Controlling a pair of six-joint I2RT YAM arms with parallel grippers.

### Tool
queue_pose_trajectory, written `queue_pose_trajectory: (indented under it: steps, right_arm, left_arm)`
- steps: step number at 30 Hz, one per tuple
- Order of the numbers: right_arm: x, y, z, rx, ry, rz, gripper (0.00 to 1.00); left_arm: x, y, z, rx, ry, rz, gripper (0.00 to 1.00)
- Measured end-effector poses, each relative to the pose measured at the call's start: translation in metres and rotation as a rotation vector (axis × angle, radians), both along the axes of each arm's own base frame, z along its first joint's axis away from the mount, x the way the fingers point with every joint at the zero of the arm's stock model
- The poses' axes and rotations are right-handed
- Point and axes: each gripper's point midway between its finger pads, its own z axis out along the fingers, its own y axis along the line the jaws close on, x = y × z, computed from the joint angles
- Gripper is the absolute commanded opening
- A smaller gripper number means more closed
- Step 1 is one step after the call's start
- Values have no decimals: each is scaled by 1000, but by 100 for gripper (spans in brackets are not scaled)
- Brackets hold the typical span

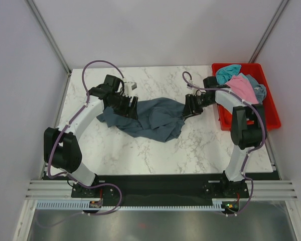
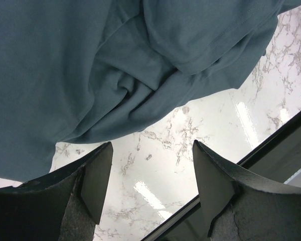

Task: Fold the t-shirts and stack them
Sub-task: Flatten the tshirt out

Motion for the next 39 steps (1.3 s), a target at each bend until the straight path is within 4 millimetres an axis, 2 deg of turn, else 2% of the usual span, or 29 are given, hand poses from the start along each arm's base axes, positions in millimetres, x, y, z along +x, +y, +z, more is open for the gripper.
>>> queue_pose_trajectory:
  steps: [12, 15, 16, 19, 23, 28, 39]
  right_arm:
    - [4, 1, -11, -3, 24, 0, 44]
    - [5, 1, -10, 1, 24, 0, 36]
    - [5, 2, -10, 4, 24, 1, 29]
    - [7, 3, -10, 12, 29, 0, 27]
    - [9, 4, -9, 22, 31, -1, 26]
    - [10, 5, -8, 25, 27, -2, 34]
    - [7, 5, -12, 23, 40, -2, 38]
  left_arm:
    - [0, 0, 0, 1, 0, 1, 72]
    - [0, 0, 0, 1, 0, 0, 72]
    - [0, 0, 0, 1, -1, 0, 72]
    - [0, 0, -1, 3, 2, 0, 72]
    - [1, 0, -3, 7, 7, 2, 72]
    - [2, 2, -5, 20, 5, 7, 72]
    - [2, 3, -5, 26, 3, 11, 72]
